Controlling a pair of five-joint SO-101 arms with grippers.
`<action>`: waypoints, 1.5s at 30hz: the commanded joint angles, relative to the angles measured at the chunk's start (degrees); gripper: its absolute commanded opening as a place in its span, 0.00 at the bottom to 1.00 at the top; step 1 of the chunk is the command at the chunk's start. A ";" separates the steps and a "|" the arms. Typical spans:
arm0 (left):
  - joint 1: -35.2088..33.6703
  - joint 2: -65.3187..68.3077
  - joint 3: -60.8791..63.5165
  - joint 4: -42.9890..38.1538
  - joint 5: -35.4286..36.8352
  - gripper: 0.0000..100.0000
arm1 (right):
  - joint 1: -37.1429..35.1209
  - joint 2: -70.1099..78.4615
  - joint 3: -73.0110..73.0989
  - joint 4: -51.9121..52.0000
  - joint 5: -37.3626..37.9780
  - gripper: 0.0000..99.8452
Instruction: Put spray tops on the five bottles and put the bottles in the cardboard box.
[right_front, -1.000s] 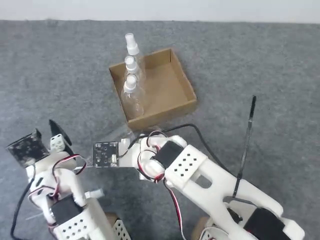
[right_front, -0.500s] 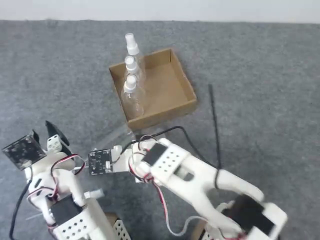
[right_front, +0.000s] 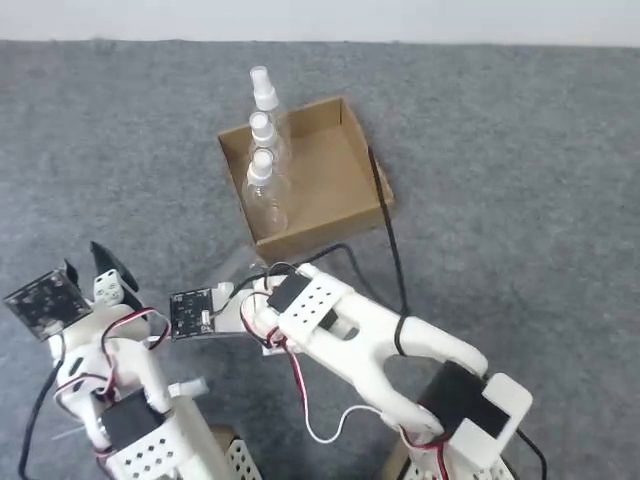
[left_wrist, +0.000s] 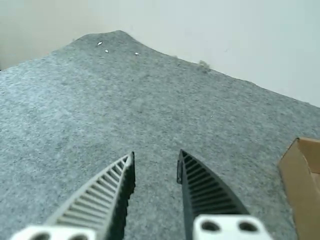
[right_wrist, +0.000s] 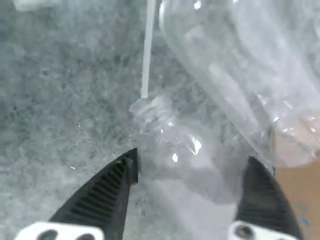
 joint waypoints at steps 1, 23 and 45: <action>-0.18 -0.97 -1.98 -1.85 0.79 0.13 | 1.10 -1.19 -2.90 2.07 0.53 0.11; -0.18 -0.97 -1.98 -1.85 0.79 0.13 | 8.75 -1.19 -18.11 30.99 0.09 0.08; -0.18 -0.97 -1.98 -1.85 0.79 0.13 | 15.08 -0.57 -19.96 35.91 -20.13 0.09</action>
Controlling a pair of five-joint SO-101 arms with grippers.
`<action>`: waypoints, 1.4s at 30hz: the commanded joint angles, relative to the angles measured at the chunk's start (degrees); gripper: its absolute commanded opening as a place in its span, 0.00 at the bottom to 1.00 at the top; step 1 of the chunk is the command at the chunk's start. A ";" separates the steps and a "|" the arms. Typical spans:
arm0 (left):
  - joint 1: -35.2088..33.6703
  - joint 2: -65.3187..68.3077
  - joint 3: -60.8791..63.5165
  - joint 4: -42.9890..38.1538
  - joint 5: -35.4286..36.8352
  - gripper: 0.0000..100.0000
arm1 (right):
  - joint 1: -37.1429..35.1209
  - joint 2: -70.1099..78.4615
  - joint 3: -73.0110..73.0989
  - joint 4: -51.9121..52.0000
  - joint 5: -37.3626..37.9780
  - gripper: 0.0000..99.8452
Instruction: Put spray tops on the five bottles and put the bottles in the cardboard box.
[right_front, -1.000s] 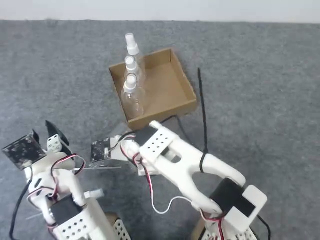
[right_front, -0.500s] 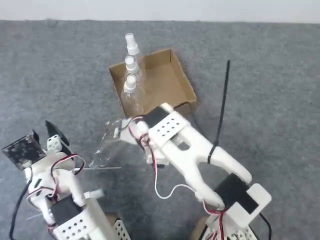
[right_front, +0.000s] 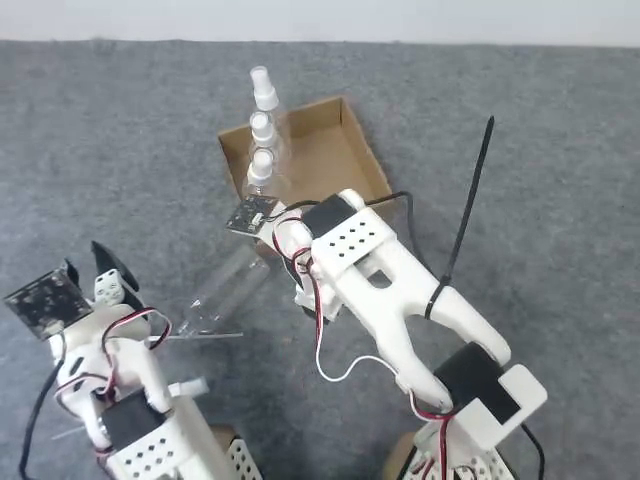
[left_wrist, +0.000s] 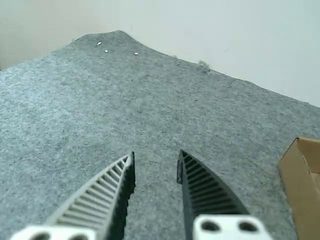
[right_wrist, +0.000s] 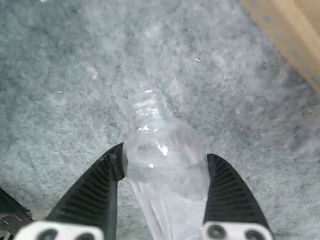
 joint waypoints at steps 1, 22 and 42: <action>-0.18 -0.97 -1.98 -1.85 0.79 0.13 | 0.66 -0.66 -0.18 0.04 2.90 0.09; -0.09 -0.97 -1.89 -1.85 0.70 0.13 | -3.30 -0.66 10.99 -6.02 25.32 0.20; 0.09 -0.97 -1.89 -1.85 0.70 0.13 | -2.86 -1.19 18.46 -14.02 34.20 0.29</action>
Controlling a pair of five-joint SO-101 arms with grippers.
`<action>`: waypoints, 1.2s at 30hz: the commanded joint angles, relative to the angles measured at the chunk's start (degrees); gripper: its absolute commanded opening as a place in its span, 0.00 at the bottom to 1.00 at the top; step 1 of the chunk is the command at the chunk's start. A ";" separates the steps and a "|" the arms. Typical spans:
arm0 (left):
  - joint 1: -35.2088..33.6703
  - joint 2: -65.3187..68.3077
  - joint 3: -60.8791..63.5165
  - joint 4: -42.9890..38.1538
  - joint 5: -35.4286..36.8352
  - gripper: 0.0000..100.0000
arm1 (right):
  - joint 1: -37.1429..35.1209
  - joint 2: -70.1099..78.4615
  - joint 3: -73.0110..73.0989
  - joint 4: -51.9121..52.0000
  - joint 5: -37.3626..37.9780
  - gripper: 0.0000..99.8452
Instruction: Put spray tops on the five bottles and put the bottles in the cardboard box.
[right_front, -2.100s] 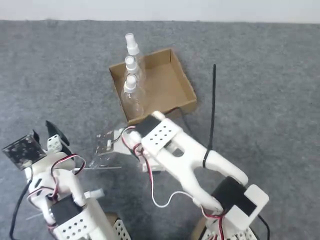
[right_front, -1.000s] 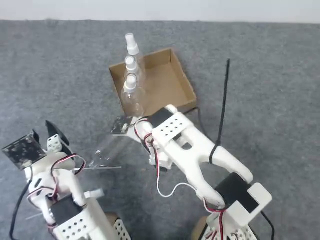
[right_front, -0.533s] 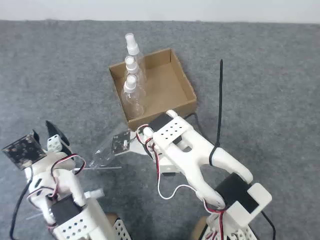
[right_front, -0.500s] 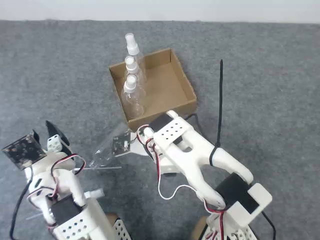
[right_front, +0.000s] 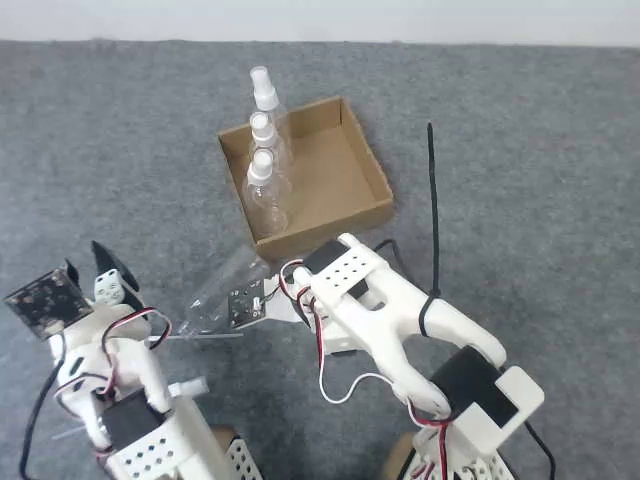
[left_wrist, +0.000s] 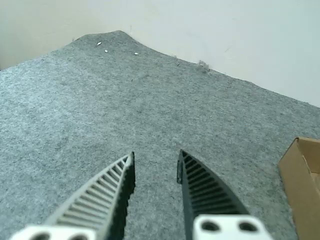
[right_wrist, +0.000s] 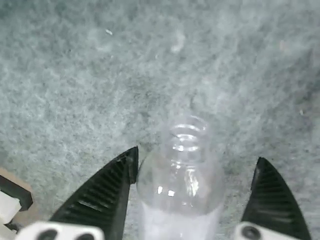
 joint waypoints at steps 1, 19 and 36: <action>0.09 -0.97 -1.89 -1.85 0.70 0.13 | 0.31 -1.19 -0.26 0.31 3.08 0.27; 0.09 -0.97 -1.54 -3.16 0.70 0.13 | 1.27 -1.27 -3.87 3.30 0.53 0.02; 0.09 -0.97 -1.54 -3.08 0.70 0.13 | -0.84 -1.36 -8.53 8.22 -11.52 0.01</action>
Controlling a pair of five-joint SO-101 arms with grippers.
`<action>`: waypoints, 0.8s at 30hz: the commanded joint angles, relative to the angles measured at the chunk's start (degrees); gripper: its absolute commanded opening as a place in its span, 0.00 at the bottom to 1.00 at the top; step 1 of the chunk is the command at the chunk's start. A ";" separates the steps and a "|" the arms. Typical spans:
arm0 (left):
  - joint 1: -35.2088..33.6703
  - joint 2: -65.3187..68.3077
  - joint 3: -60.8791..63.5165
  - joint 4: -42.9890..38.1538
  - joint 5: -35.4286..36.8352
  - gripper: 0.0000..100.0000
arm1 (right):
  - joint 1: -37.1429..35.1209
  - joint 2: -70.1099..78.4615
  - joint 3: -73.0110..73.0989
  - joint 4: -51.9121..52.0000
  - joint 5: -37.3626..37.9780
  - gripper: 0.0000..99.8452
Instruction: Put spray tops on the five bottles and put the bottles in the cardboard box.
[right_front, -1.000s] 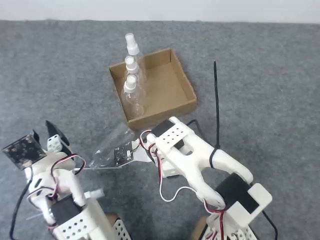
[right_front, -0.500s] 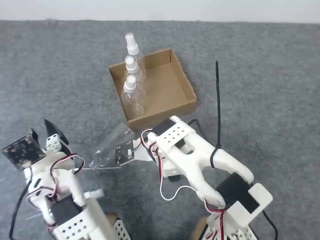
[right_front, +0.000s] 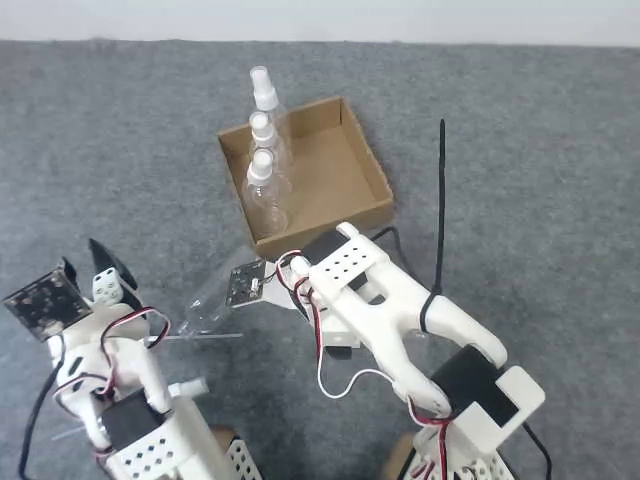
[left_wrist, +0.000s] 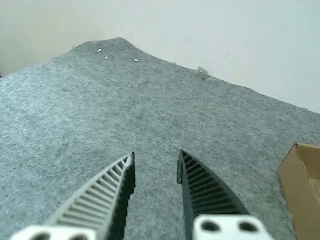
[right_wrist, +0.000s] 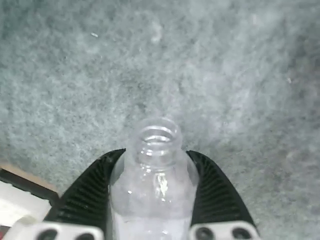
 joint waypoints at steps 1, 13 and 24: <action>0.09 -0.97 -1.54 -1.67 0.70 0.13 | -1.80 -1.36 -3.87 2.24 -3.08 0.01; 0.09 -0.97 -1.54 -1.67 0.70 0.13 | -1.54 -1.36 -8.88 7.96 -9.67 0.01; 0.09 -0.97 -1.54 -1.67 0.70 0.13 | -1.36 -9.54 -6.24 7.69 -12.92 0.01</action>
